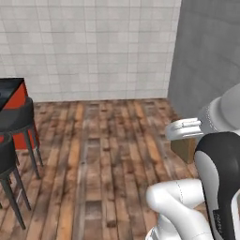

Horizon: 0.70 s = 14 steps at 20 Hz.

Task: Start the toaster. Once the lever pops up, take the bread to the plate on the dining counter.

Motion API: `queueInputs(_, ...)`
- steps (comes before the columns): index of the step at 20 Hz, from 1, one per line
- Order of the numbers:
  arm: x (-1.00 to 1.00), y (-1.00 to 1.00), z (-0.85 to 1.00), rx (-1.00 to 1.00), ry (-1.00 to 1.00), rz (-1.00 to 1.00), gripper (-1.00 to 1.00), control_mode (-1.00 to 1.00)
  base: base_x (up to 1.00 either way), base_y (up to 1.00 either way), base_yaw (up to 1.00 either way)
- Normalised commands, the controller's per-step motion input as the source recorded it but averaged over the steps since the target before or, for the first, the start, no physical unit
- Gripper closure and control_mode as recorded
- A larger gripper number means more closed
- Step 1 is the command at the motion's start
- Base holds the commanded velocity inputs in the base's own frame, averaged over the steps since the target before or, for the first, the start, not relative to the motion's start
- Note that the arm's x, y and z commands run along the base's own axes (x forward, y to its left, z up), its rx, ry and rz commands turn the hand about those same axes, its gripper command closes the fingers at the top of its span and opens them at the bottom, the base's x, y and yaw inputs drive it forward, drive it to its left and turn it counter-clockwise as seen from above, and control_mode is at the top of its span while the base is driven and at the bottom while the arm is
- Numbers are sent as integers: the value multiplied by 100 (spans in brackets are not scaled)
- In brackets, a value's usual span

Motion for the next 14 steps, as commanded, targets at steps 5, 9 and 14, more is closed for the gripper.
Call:
queueInputs(5,0,0,0,0,0,0,100,100,100,-28,25)
queueInputs(9,0,0,0,0,0,0,100,100,100,-21,32)
queueInputs(14,0,0,0,0,0,0,100,100,100,-23,41)
